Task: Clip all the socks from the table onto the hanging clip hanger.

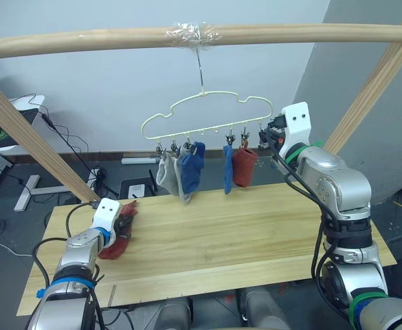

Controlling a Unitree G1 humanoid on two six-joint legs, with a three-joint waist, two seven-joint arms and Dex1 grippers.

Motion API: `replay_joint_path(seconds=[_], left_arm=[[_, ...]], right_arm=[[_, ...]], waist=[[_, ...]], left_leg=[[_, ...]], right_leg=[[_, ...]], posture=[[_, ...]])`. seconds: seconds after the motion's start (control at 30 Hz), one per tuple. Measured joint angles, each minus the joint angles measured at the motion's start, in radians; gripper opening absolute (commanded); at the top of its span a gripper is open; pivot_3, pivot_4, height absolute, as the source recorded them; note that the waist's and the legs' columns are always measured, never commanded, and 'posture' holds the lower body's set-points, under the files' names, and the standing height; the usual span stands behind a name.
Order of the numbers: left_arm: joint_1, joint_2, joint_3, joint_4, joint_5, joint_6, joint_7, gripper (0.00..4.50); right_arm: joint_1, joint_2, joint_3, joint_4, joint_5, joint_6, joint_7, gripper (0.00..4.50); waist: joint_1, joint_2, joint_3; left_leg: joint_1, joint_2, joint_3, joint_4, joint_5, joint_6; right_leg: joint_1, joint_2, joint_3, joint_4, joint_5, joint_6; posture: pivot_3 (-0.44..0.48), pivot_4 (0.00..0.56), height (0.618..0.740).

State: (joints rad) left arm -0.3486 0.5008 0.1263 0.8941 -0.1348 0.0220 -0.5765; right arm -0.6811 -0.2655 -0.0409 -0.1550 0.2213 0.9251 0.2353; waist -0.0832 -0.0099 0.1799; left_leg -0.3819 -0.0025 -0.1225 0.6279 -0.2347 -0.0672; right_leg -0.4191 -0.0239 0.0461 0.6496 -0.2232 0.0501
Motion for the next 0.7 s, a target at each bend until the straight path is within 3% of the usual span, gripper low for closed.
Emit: replay_joint_path(seconds=[0.07,0.3,0.47,0.57,0.7], left_arm=[[0.057,-0.036,-0.005,-0.101,-0.02,0.011,-0.037,0.01],[0.223,-0.135,-0.023,-0.509,-0.144,0.187,-0.118,0.01],[0.275,-0.221,-0.099,-0.939,-0.317,0.341,-0.168,0.01],[0.242,-0.264,-0.194,-1.06,-0.317,0.359,-0.155,0.01],[0.168,-0.349,-0.301,-1.054,-0.214,0.295,-0.085,0.01]], right_arm=[[0.0,-0.001,-0.006,0.0,0.001,-0.001,0.001,0.0],[-0.013,-0.02,-0.03,0.005,0.017,0.008,0.01,0.0],[-0.087,0.009,-0.142,0.011,0.104,0.186,-0.005,0.0],[-0.143,0.025,-0.219,0.013,0.152,0.318,-0.027,0.0],[-0.215,0.062,-0.324,0.014,0.188,0.486,-0.068,0.0]], waist=[[0.0,0.0,0.0],[0.0,-0.001,0.0],[0.0,-0.001,0.001],[0.0,-0.001,0.001],[-0.002,-0.001,0.001]], left_leg=[[-0.001,0.0,0.0,0.0,0.0,0.0],[-0.001,0.0,-0.001,0.0,0.0,0.0],[-0.002,0.0,0.0,0.001,0.0,0.0],[-0.001,0.0,0.0,0.001,0.0,0.0],[-0.001,0.0,0.0,0.001,0.0,0.0]], right_leg=[[0.0,0.0,0.0,0.0,0.0,0.0],[0.0,0.0,0.0,0.0,0.0,0.0],[0.0,0.0,0.0,-0.001,0.0,0.0],[0.0,0.0,0.0,-0.001,0.0,0.0],[0.0,0.001,0.001,-0.001,0.0,0.0]], posture=[[-0.085,0.133,0.74],[-0.083,0.14,0.74],[-0.086,0.142,0.74],[-0.105,0.142,0.74],[-0.133,0.143,0.74]])
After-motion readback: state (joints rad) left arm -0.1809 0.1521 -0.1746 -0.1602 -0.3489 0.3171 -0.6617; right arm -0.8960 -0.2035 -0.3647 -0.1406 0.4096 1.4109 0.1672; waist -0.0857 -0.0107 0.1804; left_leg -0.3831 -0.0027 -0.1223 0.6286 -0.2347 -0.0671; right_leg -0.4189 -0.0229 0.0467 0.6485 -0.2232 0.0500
